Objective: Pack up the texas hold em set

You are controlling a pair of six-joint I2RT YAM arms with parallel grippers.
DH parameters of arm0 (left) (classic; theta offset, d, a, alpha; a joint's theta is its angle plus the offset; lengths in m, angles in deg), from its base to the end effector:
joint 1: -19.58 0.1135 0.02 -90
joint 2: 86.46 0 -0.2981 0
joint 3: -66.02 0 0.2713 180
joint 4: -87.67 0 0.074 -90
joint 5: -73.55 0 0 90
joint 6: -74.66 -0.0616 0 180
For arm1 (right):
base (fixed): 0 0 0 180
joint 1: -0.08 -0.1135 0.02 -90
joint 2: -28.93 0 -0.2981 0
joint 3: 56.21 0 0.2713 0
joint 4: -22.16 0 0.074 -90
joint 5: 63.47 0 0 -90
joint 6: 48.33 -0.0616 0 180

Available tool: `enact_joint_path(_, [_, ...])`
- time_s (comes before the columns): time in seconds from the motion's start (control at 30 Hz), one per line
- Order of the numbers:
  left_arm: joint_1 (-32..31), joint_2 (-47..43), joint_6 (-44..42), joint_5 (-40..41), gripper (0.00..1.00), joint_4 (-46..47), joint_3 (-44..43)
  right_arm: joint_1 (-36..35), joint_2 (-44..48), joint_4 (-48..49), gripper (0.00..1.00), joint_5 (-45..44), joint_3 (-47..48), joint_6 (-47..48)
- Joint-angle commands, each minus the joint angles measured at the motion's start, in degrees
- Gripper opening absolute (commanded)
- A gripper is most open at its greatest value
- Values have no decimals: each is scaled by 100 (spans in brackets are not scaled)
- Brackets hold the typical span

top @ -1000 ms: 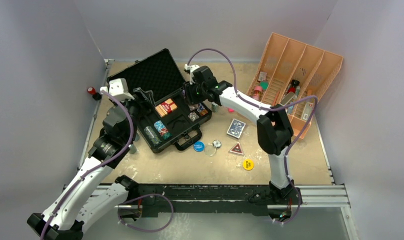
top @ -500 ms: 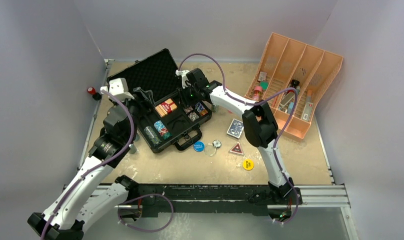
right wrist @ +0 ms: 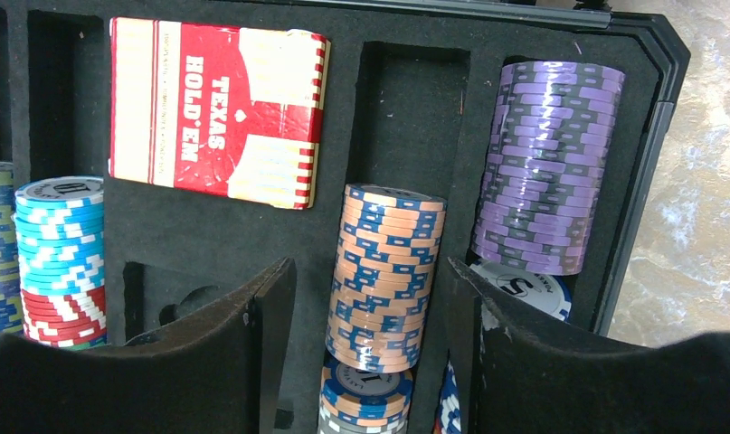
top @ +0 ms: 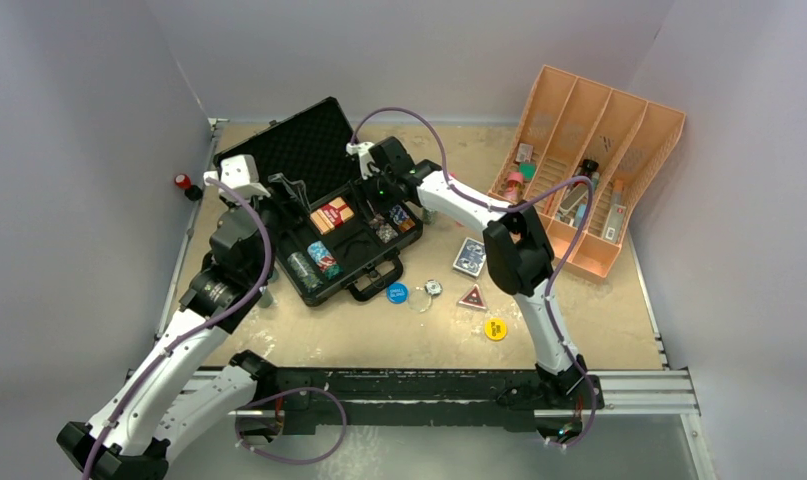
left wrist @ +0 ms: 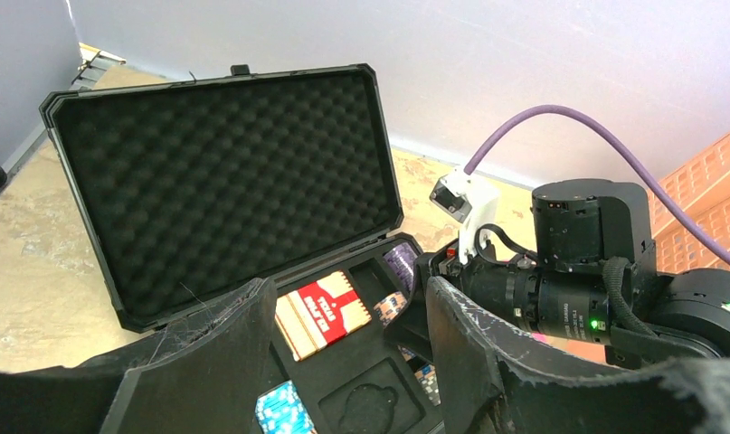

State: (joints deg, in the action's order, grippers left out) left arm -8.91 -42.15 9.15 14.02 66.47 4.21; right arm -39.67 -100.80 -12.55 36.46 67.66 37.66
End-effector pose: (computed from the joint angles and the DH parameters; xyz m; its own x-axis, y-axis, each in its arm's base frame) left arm 0.1839 -0.0643 0.3951 -0.0377 -0.3861 -0.9217 -0.0541 0.9218 -0.3839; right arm 0.4412 0.3808 0.2275 -0.5499 -0.3678 -0.7499 -0.6938 0.7010 0.1650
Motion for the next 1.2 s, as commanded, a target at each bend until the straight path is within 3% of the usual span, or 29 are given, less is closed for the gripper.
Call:
enact_joint_path(0.0, [54,6,45,11,61,174,-40,-16,338,-83,64,-79,168,74])
enact_joint_path(0.37, [89,-18,47,11,61,157,-41,-19,933,227,55,-445,-151,-578])
enact_joint_path(0.77, [96,-28,20,-55,61,139,-43,249,2513,934,63,-2942,-1982,-1736])
enact_joint_path(0.97, [98,-15,44,-119,62,147,-44,893,2782,830,69,-2588,-2758,-2431])
enact_joint_path(1.17, [98,46,54,-190,64,139,-45,969,2495,816,70,-2204,-2832,-2269])
